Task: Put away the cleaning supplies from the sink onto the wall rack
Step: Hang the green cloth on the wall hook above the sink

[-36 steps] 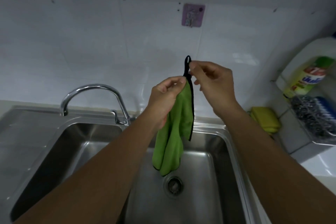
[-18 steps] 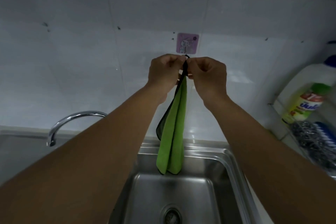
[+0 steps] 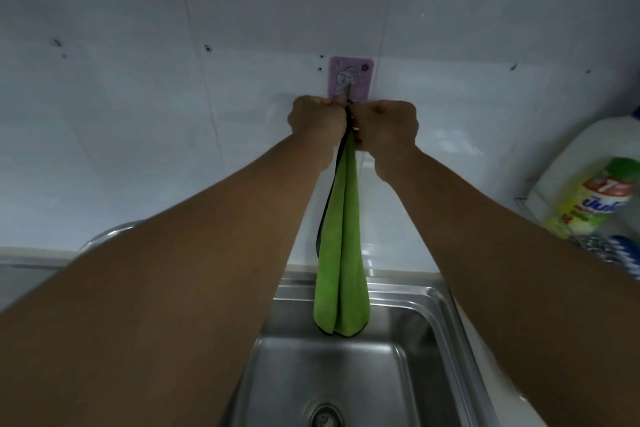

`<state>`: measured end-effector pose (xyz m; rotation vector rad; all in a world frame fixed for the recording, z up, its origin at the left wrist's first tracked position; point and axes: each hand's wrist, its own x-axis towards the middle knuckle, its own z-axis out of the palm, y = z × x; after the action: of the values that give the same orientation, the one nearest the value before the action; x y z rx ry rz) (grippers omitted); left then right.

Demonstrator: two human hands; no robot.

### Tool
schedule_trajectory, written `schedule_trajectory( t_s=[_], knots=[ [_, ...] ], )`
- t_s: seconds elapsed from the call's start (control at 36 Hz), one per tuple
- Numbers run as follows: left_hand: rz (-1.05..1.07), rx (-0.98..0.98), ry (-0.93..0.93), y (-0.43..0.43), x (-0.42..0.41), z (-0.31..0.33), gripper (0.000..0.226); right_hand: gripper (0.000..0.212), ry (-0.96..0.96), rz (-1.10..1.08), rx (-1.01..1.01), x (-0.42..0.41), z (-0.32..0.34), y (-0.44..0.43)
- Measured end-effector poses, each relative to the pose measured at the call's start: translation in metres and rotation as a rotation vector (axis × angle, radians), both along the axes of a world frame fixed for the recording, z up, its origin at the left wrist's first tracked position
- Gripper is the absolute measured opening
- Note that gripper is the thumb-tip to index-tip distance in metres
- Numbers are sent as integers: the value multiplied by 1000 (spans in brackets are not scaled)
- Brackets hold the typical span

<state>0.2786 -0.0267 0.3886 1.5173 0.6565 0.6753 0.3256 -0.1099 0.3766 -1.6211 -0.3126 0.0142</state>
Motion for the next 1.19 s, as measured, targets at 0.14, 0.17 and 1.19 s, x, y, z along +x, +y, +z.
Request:
schedule_trajectory(
  t_s=[0.14,0.17,1.19],
  knots=[
    [-71,5,17,2,-3,-22,26,12,-54,49,-67,4,-16,-2],
    [-95,19,11,1,-5,-26,28,11,-90,70,-77,5,-18,-3],
    [16,466,486,58,-116,-169,25,20,-181,-319,-420,-13,-182,-132]
  ],
)
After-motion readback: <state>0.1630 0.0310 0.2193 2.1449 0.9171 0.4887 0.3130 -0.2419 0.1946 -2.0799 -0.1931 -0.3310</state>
